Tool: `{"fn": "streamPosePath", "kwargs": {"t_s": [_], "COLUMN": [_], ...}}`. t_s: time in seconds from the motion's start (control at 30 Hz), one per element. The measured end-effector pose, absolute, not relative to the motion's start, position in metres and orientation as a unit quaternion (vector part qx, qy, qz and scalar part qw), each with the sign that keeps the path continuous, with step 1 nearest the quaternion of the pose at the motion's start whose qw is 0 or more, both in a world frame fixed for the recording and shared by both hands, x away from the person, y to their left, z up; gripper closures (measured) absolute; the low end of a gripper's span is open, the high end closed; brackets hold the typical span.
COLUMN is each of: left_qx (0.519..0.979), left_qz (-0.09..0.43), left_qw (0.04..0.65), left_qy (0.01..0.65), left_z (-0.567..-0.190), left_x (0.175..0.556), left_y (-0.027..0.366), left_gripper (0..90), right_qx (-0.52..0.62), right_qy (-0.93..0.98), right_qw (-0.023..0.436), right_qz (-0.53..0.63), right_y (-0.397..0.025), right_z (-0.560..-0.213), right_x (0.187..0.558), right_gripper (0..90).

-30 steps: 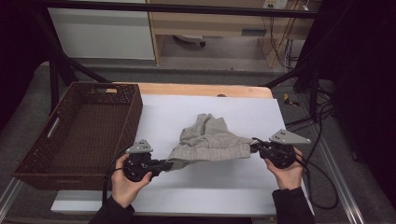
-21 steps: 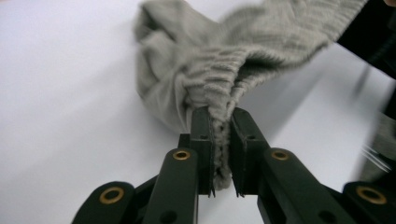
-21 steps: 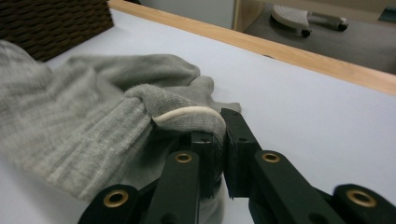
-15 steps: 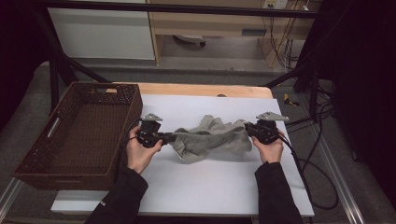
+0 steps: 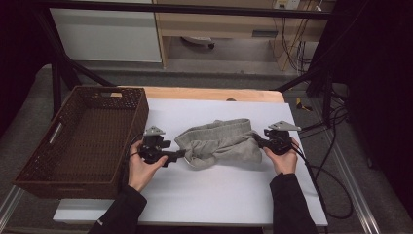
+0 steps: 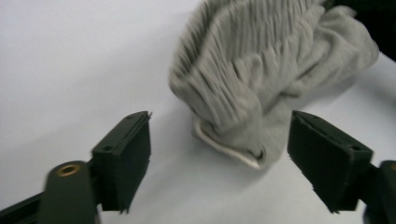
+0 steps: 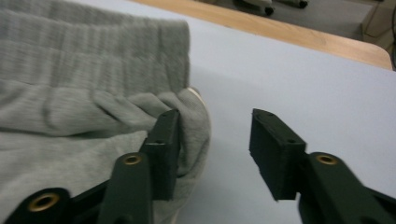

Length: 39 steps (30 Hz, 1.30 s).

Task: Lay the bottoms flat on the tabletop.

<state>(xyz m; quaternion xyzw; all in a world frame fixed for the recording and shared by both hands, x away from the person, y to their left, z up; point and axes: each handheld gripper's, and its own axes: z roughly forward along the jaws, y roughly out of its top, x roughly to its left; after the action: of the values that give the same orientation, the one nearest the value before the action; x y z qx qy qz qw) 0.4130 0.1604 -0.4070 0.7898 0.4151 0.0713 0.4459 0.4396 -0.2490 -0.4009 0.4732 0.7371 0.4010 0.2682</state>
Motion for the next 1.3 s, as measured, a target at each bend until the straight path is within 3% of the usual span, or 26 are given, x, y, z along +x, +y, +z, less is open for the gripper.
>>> {"fn": "streamPosePath", "kwargs": {"t_s": [0.2, 0.3, 0.53, 0.73, 0.87, 1.03, 1.2, 1.3], "left_qx": [0.814, 0.825, 0.823, 0.816, 0.817, 0.811, 0.804, 0.804], "left_qz": [0.045, 0.063, 0.056, 0.083, 0.084, 0.075, 0.072, 0.074], "left_qw": [0.431, 0.42, 0.41, 0.406, 0.409, 0.414, 0.422, 0.421], "left_qy": [0.387, 0.373, 0.388, 0.402, 0.398, 0.406, 0.414, 0.413], "left_z": [-0.424, -0.426, -0.438, -0.441, -0.442, -0.444, -0.444, -0.442], "left_x": [0.4, 0.398, 0.4, 0.399, 0.4, 0.403, 0.404, 0.403], "left_y": [0.144, 0.133, 0.116, 0.115, 0.114, 0.111, 0.111, 0.112], "left_gripper": [5.9, 7.3, 28.6, 52.4, 55.2, 60.5, 73.0, 78.3], "right_qx": [0.447, 0.43, 0.422, 0.434, 0.441, 0.439, 0.446, 0.449], "right_qy": [0.743, 0.755, 0.775, 0.778, 0.781, 0.774, 0.768, 0.762], "right_qw": [0.238, 0.222, 0.196, 0.191, 0.181, 0.182, 0.181, 0.187], "right_qz": [0.438, 0.441, 0.428, 0.412, 0.404, 0.418, 0.422, 0.427], "right_y": [-0.25, -0.247, -0.241, -0.243, -0.242, -0.236, -0.235, -0.236], "right_z": [-0.392, -0.398, -0.417, -0.43, -0.438, -0.445, -0.445, -0.444], "right_x": [0.408, 0.393, 0.377, 0.376, 0.378, 0.382, 0.383, 0.383], "right_gripper": [37.1, 34.8, 31.9, 28.5, 28.3, 37.1, 62.3, 71.8]}}
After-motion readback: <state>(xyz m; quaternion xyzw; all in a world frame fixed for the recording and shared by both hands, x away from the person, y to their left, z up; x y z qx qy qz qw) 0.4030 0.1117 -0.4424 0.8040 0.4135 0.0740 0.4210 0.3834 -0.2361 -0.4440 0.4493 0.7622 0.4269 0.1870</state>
